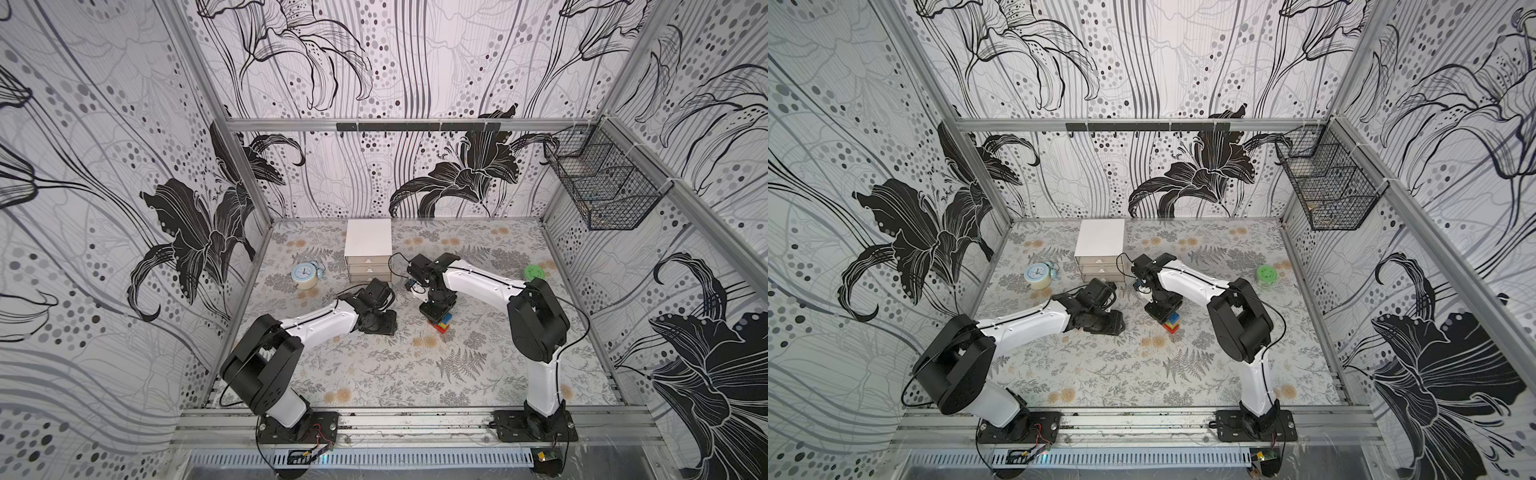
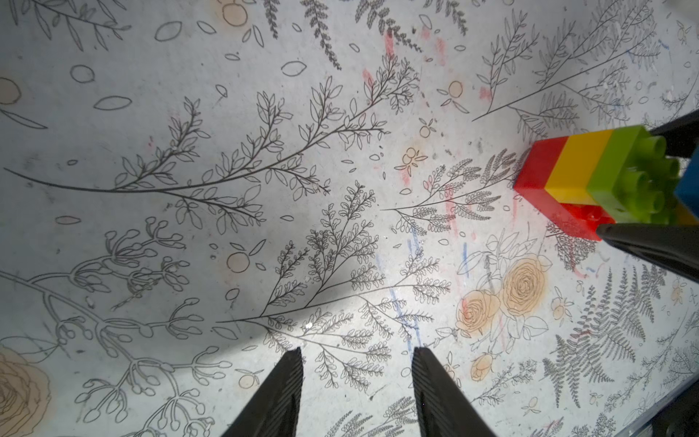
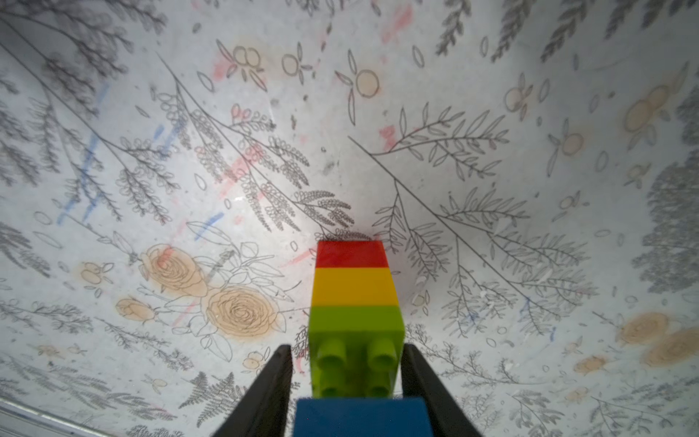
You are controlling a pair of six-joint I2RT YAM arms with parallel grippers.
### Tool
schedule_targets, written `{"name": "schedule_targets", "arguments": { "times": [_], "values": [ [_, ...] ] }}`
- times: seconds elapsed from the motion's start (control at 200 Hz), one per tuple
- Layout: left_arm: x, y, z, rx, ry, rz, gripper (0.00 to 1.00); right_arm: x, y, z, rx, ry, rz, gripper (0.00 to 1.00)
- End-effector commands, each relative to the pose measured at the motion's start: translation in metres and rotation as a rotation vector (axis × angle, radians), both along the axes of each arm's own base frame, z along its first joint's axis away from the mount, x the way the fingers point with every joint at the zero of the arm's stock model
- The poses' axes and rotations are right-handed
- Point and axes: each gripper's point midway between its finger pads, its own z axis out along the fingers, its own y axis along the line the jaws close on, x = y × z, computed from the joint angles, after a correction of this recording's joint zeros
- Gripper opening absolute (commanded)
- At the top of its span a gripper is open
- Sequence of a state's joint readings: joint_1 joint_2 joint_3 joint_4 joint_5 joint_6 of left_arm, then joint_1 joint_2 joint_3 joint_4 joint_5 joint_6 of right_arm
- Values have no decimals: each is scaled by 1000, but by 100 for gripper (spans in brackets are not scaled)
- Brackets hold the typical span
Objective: Assemble the number 5 with lego
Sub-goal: Assemble the lego brick with the lego brick.
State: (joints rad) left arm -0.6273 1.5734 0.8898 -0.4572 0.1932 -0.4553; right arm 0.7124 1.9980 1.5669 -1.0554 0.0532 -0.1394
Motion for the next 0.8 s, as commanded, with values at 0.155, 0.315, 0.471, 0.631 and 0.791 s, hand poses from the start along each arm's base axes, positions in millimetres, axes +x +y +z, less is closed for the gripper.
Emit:
{"name": "schedule_targets", "arguments": {
  "times": [0.155, 0.315, 0.471, 0.631, 0.791],
  "values": [
    [7, -1, 1, -4, -22, 5, 51, 1, 3, 29, 36, -25, -28, 56],
    [6, -4, 2, -20, -14, 7, 51, 1, 2, 50, 106, -59, -74, 58],
    [5, -10, 4, -32, -15, -1, 51, 0, -8, 61, 161, -99, -146, 57],
    [3, -18, 4, -39, -10, -14, 51, -4, -21, 69, 218, -129, -223, 58],
    [2, -26, 5, -53, -11, -23, 51, -10, -30, 74, 256, -158, -273, 58]
  ]
}}
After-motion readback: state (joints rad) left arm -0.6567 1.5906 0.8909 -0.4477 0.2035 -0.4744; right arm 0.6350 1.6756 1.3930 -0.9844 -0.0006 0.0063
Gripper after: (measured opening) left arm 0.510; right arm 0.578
